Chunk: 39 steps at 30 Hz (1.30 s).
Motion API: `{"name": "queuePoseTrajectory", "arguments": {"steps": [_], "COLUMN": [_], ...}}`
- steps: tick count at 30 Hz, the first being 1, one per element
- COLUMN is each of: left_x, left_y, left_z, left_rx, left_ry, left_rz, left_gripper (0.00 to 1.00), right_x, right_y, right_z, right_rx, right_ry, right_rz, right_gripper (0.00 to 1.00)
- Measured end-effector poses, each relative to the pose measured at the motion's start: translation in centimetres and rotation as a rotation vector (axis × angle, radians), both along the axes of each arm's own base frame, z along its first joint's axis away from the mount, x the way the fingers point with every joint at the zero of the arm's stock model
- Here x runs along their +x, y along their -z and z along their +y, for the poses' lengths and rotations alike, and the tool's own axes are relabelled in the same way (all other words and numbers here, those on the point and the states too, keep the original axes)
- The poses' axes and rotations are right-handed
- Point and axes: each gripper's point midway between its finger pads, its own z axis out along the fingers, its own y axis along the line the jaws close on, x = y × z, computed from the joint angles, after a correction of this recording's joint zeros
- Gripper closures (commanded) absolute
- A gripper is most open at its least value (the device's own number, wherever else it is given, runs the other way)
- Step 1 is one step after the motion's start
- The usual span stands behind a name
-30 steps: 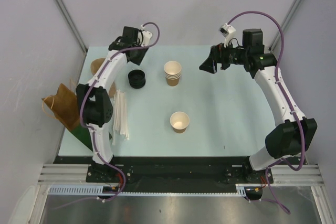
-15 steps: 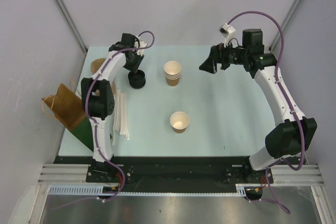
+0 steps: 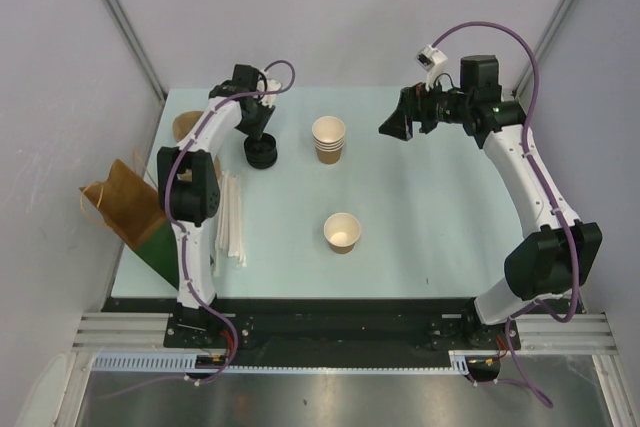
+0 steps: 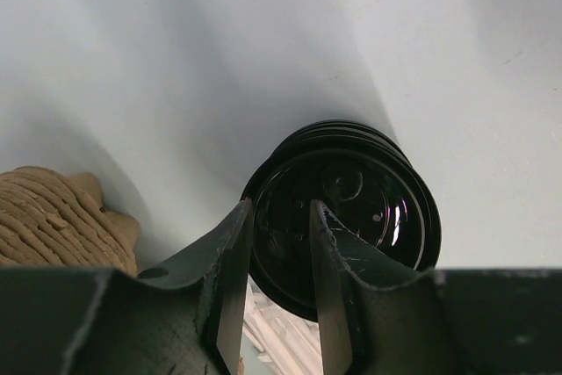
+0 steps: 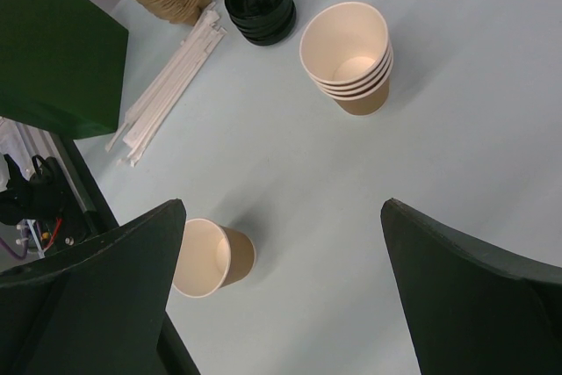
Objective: Pack the takeout coffee
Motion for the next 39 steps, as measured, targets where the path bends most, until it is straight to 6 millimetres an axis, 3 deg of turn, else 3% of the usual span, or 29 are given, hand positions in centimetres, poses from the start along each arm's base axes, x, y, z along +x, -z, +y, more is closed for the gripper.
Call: {"name": "queuePoseTrajectory", "arguments": {"steps": [12, 26, 37, 39], "left_x": [0.19, 0.24, 0.27, 0.11], "left_y": [0.5, 0.45, 0.26, 0.1], "left_z": [0.65, 0.87, 0.88, 0.9], "left_rx": [0.026, 0.031, 0.031, 0.032], "left_ry": [-0.018, -0.023, -0.024, -0.024], "left_rz": [0.004, 0.002, 0.0, 0.003], "left_gripper": [0.65, 1.0, 1.0, 0.85], "right_x": [0.08, 0.09, 0.08, 0.07], "right_y": [0.16, 0.24, 0.34, 0.35], "right_z": [0.02, 0.05, 0.15, 0.16], "right_rx": [-0.001, 0.003, 0.009, 0.011], "right_ry": [0.0, 0.002, 0.001, 0.0], "right_rz": [0.004, 0.012, 0.023, 0.025], "right_gripper": [0.0, 0.0, 0.0, 0.0]}}
